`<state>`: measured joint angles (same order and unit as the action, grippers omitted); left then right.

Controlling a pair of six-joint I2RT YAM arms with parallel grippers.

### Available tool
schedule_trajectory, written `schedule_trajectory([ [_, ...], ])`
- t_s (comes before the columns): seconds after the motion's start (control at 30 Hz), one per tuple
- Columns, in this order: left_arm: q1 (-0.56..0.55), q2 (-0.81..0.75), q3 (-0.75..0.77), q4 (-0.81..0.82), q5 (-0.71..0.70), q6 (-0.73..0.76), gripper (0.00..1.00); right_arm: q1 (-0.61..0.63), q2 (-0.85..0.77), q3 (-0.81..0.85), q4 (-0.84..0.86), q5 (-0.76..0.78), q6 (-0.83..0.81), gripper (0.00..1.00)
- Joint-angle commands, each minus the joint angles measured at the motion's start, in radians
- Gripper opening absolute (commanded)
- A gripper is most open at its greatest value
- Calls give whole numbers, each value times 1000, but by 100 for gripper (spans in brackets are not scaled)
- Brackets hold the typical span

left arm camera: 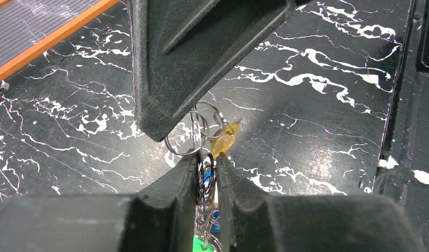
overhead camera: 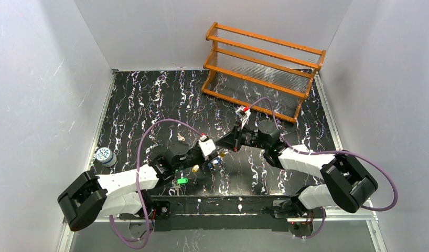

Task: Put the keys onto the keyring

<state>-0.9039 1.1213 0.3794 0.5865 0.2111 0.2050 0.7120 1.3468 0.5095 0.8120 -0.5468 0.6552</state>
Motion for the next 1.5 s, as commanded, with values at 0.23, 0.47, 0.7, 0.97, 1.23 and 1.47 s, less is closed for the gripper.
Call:
schedule_trajectory([
  [0.23,-11,-218,-71,-1,-66,-105,55,5,-98,-24,9,1,-95,1],
  [0.47,42,-228,-31,1,37,-213,56,4,-125,-45,3,-18,-140,1],
  [0.7,234,-92,-66,320,404,-425,49,4,-141,-46,5,-43,-151,1],
  [0.97,250,57,-106,599,515,-483,41,5,-148,-36,7,-56,-142,1],
  [1.23,250,144,-125,759,519,-521,27,6,-152,-31,3,-60,-138,1],
  [1.47,251,191,-128,811,519,-529,15,4,-158,-33,1,-59,-135,1],
])
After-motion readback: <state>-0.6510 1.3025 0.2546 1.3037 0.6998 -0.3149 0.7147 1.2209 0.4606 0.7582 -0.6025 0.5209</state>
